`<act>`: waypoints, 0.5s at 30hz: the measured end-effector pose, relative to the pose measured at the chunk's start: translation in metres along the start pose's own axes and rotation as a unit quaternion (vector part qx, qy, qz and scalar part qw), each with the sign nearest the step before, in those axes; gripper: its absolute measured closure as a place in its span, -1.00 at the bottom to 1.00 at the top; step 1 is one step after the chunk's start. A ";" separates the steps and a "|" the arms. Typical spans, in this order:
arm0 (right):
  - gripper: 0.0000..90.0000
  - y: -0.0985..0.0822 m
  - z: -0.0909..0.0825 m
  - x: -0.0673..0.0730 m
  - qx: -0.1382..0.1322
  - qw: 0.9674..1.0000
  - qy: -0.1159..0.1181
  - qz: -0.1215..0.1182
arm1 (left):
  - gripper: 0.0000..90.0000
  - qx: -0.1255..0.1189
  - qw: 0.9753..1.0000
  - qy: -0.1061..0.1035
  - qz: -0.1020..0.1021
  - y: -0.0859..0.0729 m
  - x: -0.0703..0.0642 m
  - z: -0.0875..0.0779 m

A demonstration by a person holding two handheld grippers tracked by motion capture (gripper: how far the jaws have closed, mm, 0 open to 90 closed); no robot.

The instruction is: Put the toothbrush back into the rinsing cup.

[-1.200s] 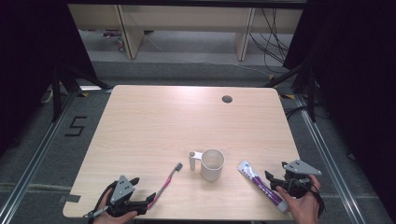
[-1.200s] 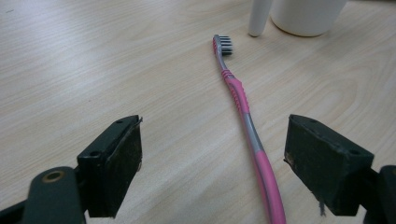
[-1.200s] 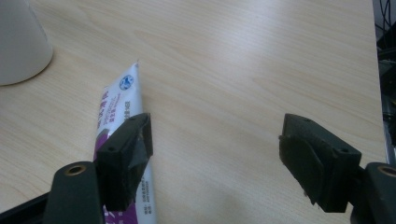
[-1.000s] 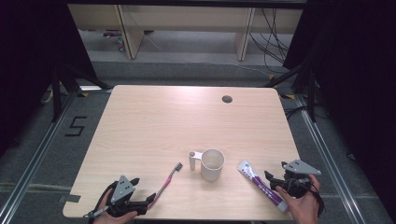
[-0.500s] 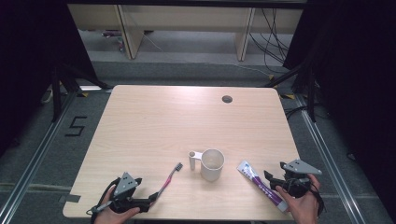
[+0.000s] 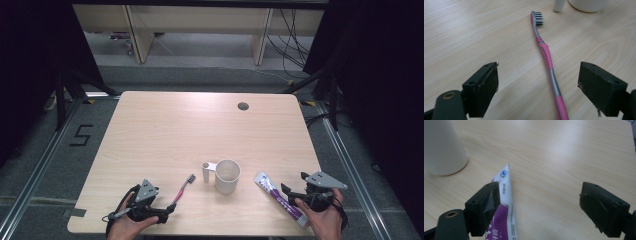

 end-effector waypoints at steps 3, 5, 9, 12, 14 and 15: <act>-0.62 0.000 0.001 0.002 0.002 1.000 0.003 0.006 | -0.63 0.007 1.000 -0.002 0.008 0.001 -0.001 0.002; -0.62 -0.001 0.001 0.002 0.005 1.000 0.007 0.006 | -0.61 0.011 1.000 -0.001 0.012 0.002 -0.001 0.003; -0.61 0.000 0.001 0.002 0.000 1.000 0.000 0.003 | -0.50 0.032 0.999 -0.014 0.019 0.007 -0.005 0.007; -0.59 -0.001 0.002 0.004 0.005 1.000 0.003 0.008 | -0.36 0.046 0.998 -0.010 0.031 0.010 -0.006 0.010; -0.59 0.000 0.002 0.003 -0.003 1.000 0.003 -0.004 | -0.22 0.051 0.998 -0.012 0.036 0.011 -0.007 0.012; -0.58 0.000 0.002 0.004 0.001 1.000 0.008 0.001 | -0.16 0.063 0.997 -0.011 0.053 0.014 -0.008 0.015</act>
Point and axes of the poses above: each handheld gripper's, and its own axes: z roughly forward along the jaws, y roughly out of its top, x roughly to its left, the point moved 6 cm from there along z, roughly forward along the jaws, and after that the axes turned 4 degrees about y, right-handed, at the moved point
